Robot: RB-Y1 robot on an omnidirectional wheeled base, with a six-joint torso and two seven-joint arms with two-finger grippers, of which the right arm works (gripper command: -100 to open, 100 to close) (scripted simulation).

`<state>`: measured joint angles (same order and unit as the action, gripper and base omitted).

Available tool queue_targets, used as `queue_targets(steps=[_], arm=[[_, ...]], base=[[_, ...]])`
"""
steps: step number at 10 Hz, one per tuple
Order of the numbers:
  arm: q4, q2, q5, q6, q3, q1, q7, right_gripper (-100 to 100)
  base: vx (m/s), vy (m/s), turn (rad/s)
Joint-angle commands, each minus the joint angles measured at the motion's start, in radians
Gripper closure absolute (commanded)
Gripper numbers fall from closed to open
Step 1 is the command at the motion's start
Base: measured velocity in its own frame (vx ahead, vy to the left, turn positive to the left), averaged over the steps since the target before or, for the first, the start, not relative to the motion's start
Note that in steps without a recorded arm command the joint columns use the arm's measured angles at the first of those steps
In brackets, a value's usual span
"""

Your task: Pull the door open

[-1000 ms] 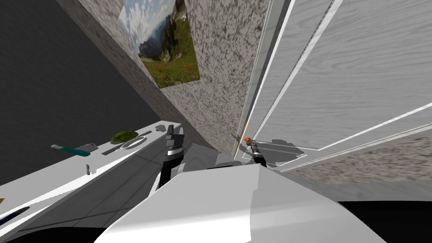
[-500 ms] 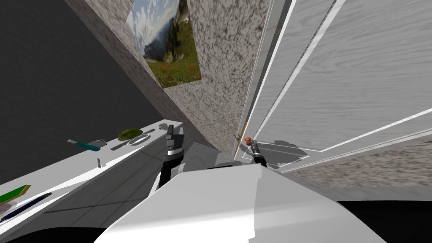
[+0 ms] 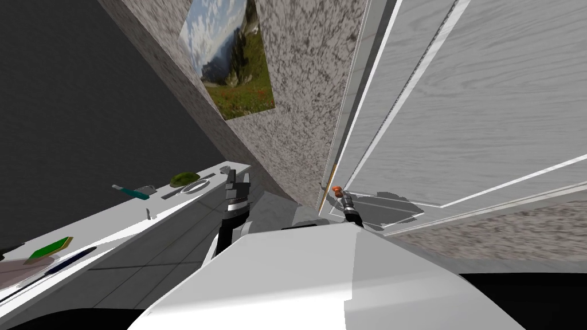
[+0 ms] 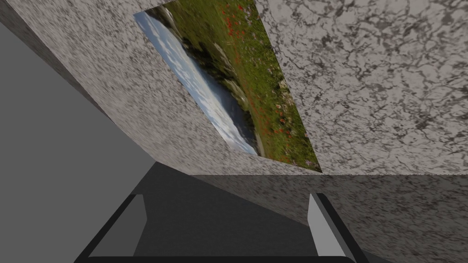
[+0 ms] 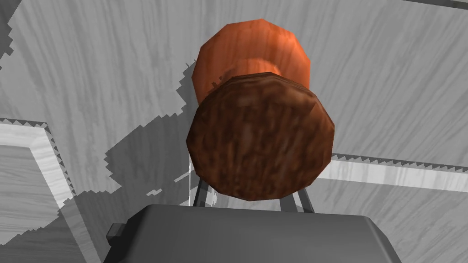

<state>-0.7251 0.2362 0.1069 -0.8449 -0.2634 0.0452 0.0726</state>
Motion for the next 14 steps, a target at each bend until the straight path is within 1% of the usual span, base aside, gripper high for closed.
queue_targets(steps=[1, 2, 3, 4, 5, 6, 7, 8, 9, 10, 11, 12, 13, 14], arm=[[-0.013, -0.014, 0.015, 0.000, 0.019, -0.005, 0.050, 100], [-0.013, -0.014, 0.015, 0.000, 0.019, -0.005, 0.055, 100], [-0.011, -0.012, 0.032, 0.001, 0.024, -0.006, 0.091, 100], [-0.011, -0.012, 0.032, 0.001, 0.024, -0.006, 0.096, 100], [-0.010, -0.010, 0.049, 0.001, 0.030, -0.006, 0.135, 100], [-0.009, -0.009, 0.066, 0.002, 0.035, -0.007, 0.161, 100], [-0.009, -0.009, 0.066, 0.002, 0.035, -0.007, 0.180, 100], [-0.008, -0.007, 0.083, 0.002, 0.041, -0.008, 0.212, 100], [-0.008, -0.007, 0.083, 0.002, 0.041, -0.008, 0.222, 100], [-0.006, -0.005, 0.100, 0.003, 0.046, -0.009, 0.261, 100], [-0.005, -0.003, 0.116, 0.003, 0.051, -0.009, 0.287, 100], [-0.005, -0.003, 0.116, 0.003, 0.051, -0.009, 0.305, 100], [-0.004, -0.001, 0.133, 0.004, 0.057, -0.010, 0.336, 100], [-0.004, -0.001, 0.133, 0.004, 0.057, -0.010, 0.346, 100]], base=[[-0.037, -0.015, 0.059], [-0.027, -0.015, 0.018], [-0.037, -0.008, 0.075], [-0.031, -0.011, 0.038], [-0.036, -0.015, 0.063], [-0.053, -0.009, 0.098], [-0.041, -0.011, 0.044], [-0.041, -0.010, 0.079], [-0.032, -0.014, 0.048], [-0.039, -0.015, 0.064], [-0.055, -0.010, 0.115], [-0.039, -0.007, 0.044], [-0.037, -0.013, 0.058], [-0.036, -0.015, 0.035]])
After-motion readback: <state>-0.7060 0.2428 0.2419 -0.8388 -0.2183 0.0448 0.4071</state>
